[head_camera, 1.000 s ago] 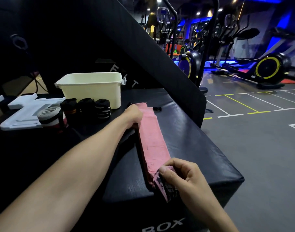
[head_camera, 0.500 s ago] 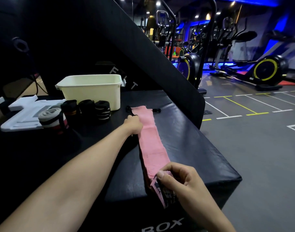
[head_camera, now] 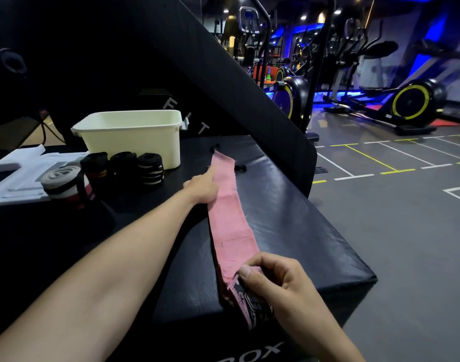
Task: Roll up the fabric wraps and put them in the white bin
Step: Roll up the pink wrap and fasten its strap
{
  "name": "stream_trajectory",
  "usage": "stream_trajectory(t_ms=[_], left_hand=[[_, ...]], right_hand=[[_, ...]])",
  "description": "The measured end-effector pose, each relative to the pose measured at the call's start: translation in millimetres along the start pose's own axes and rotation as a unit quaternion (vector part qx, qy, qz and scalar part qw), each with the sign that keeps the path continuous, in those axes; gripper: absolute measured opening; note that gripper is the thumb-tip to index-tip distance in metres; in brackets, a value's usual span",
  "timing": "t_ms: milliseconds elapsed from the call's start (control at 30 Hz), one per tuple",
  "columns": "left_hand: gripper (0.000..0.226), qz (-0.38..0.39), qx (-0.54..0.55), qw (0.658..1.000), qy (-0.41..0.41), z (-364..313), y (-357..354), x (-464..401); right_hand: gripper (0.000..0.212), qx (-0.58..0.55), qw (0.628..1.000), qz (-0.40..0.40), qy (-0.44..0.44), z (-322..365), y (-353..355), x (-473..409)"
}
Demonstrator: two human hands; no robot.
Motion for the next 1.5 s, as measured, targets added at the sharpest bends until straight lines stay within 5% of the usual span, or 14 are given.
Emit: stream_trajectory(t_ms=[133, 333, 667, 833, 900, 1033, 1133, 1200, 1300, 1433, 1500], left_hand=[[0.035, 0.019, -0.077, 0.997, 0.022, 6, -5, -11], [0.083, -0.043, -0.055, 0.993, 0.097, -4, 5, -18], [0.089, -0.019, 0.043, 0.989, 0.143, 5, 15, -31], [0.057, -0.072, 0.083, 0.984, 0.141, 11, 21, -48], [0.029, -0.080, 0.189, 0.968, 0.144, 15, 20, -64], [0.013, -0.089, 0.308, 0.934, 0.155, 21, 19, -101], [0.045, -0.140, 0.221, 0.957, 0.123, 7, 29, -89], [0.052, -0.085, 0.169, 0.980, 0.067, -10, 23, -69], [0.094, 0.009, 0.043, 0.999, 0.029, -15, 0, -60], [0.066, -0.106, -0.083, 0.990, -0.047, -4, -5, -55], [0.047, -0.181, -0.050, 0.977, -0.102, -6, 7, -43]], right_hand=[[0.022, -0.009, 1.000, -0.001, -0.008, -1, 0, -1], [0.023, -0.006, 1.000, 0.001, -0.007, -1, 0, 0], [0.022, -0.008, 1.000, 0.009, 0.004, 0, 2, -2], [0.021, -0.017, 0.999, -0.006, 0.046, 2, 3, -13], [0.021, -0.005, 0.997, -0.033, 0.072, 0, 5, -20], [0.019, 0.035, 0.992, -0.082, 0.090, -7, 10, -36], [0.013, 0.065, 0.988, -0.115, 0.081, -18, 15, -50], [0.010, 0.080, 0.988, -0.116, 0.067, -22, 15, -57], [0.010, 0.092, 0.988, -0.108, 0.057, -26, 12, -59], [0.009, 0.112, 0.987, -0.102, 0.063, -23, 8, -54], [0.011, 0.128, 0.985, -0.100, 0.064, -21, 7, -52]])
Point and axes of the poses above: each hand's wrist, its own x-axis away from the middle knuckle, its own y-axis out of the back of the hand, z = x × y, the point moved 2 cm from there along -x, towards the middle knuckle, and after that the axes turned 1 degree about -z, right-handed, at the moved point
